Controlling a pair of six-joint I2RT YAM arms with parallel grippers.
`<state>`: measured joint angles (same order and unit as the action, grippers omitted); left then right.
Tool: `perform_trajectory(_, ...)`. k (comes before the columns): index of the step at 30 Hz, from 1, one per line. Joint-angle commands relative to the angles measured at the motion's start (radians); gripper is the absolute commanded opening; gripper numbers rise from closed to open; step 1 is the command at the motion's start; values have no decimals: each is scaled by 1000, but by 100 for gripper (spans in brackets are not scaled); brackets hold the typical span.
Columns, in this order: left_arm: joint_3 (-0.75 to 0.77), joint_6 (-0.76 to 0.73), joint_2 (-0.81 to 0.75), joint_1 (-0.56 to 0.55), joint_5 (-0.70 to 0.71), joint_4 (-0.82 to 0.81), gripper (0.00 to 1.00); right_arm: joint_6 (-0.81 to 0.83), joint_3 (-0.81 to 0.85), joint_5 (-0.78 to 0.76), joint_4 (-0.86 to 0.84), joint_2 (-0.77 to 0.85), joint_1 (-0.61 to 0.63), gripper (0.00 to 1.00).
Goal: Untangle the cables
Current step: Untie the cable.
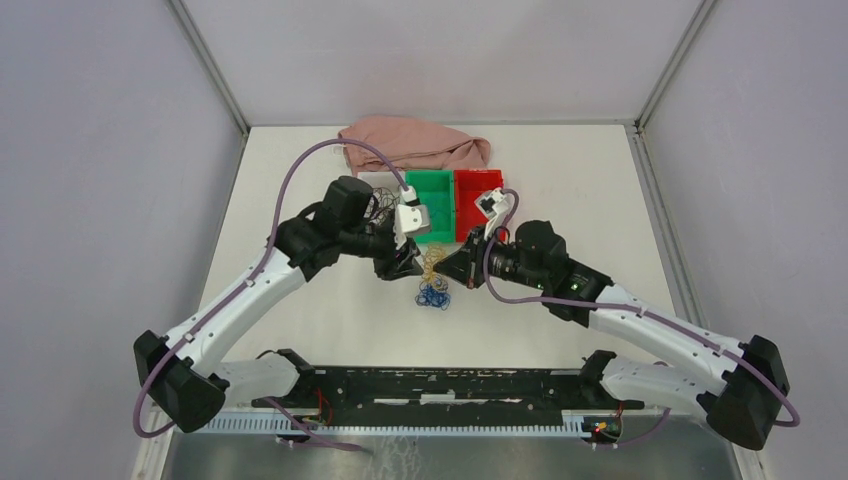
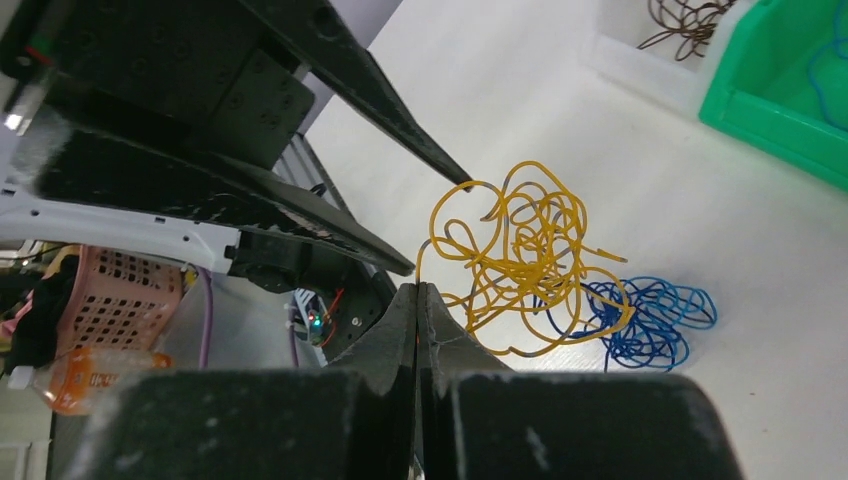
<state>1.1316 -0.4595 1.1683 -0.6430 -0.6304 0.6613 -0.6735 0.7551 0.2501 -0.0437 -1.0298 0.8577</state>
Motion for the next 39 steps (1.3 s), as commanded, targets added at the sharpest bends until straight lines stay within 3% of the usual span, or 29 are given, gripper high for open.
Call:
perform_trajectory(1,-3,-28,-9,-5,-47,-26,50,-17,39,102,-101,-14,7,0)
perform_trajectory(7,-12,-23,-14,-16,-62,-31,40,-26,61,161,-138,-54,17,0)
perform_trajectory(15,-35,-83,-28,-14,35,-45,4,13,68,137,-75,-26,21,0)
perform_trajectory(26,-38,-181,-109,-15,181,-127,3,121,13,-70,158,98,21,0)
perform_trajectory(39,-9,-256,-171,-17,212,-76,3,189,9,-402,396,342,18,0)
